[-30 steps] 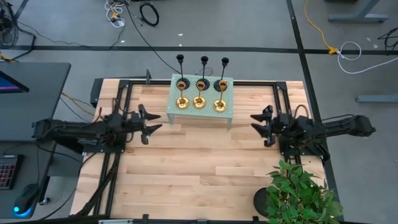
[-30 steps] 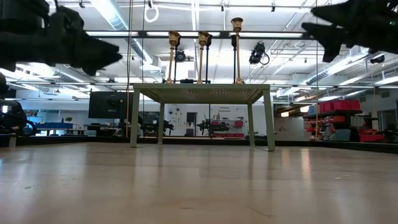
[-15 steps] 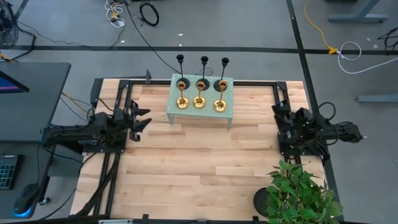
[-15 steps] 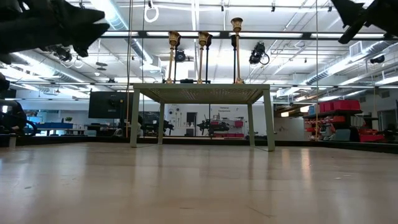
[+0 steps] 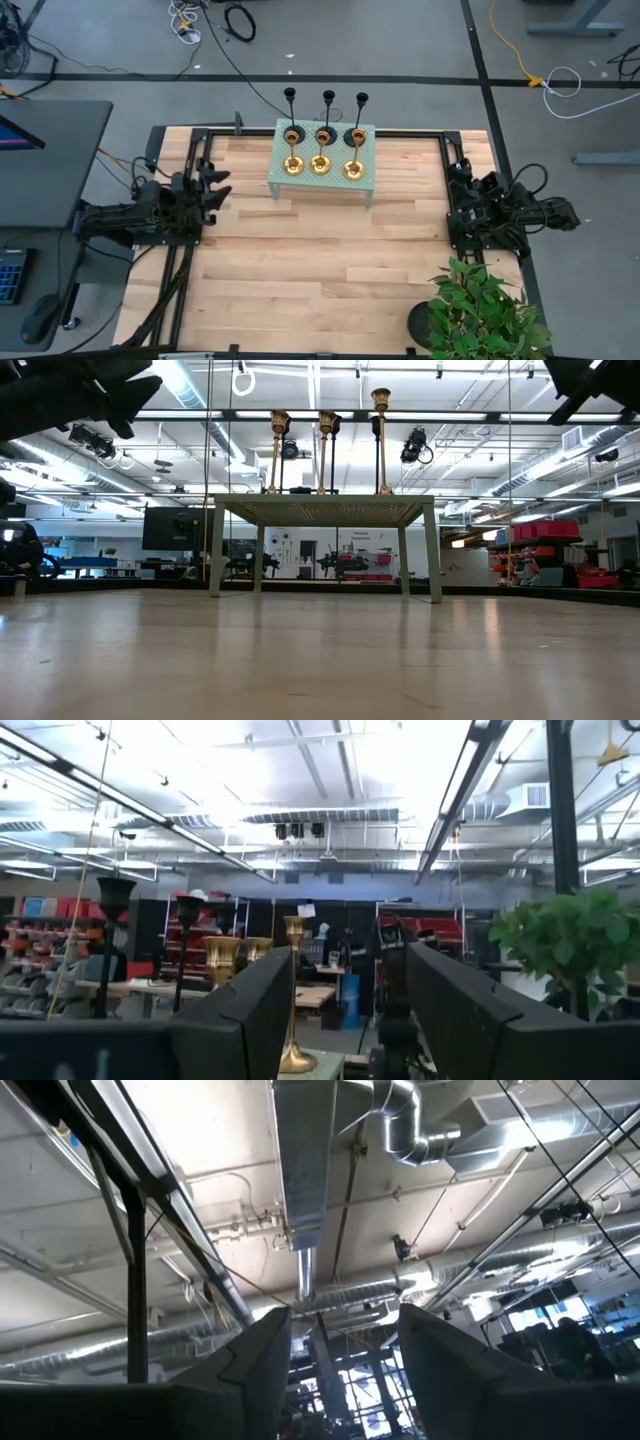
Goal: Pick & Place candle stick holders
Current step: Return to Home Position
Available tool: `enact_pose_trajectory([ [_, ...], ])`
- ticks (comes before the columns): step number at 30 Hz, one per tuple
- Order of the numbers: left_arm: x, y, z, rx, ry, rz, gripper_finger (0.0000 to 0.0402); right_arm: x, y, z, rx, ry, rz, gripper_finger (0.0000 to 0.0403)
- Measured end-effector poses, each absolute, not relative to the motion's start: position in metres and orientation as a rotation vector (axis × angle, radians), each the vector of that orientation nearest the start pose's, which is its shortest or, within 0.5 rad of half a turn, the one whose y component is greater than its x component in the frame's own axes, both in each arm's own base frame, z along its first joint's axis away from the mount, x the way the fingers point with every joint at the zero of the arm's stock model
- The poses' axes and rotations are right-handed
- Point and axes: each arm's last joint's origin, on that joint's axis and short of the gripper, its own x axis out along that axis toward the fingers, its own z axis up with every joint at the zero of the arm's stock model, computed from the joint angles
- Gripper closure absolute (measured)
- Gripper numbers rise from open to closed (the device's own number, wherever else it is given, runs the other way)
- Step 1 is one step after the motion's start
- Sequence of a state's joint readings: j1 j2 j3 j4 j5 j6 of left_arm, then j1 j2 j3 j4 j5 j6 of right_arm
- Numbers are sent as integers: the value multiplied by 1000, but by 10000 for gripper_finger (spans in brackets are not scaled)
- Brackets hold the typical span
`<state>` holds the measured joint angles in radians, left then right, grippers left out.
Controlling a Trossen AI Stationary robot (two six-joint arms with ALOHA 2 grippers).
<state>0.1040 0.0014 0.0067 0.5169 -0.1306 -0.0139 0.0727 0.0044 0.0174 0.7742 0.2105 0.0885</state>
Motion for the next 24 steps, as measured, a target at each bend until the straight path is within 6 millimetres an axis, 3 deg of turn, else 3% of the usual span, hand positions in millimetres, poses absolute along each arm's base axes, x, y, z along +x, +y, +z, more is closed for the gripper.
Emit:
enact_pose_trajectory([
  [13, 83, 12, 213, -20, -527, 223, 204, 75, 1, 228, 141, -676, -69, 218],
  [24, 83, 12, 213, -20, -527, 223, 204, 95, 7, 187, 77, -195, 71, 218],
])
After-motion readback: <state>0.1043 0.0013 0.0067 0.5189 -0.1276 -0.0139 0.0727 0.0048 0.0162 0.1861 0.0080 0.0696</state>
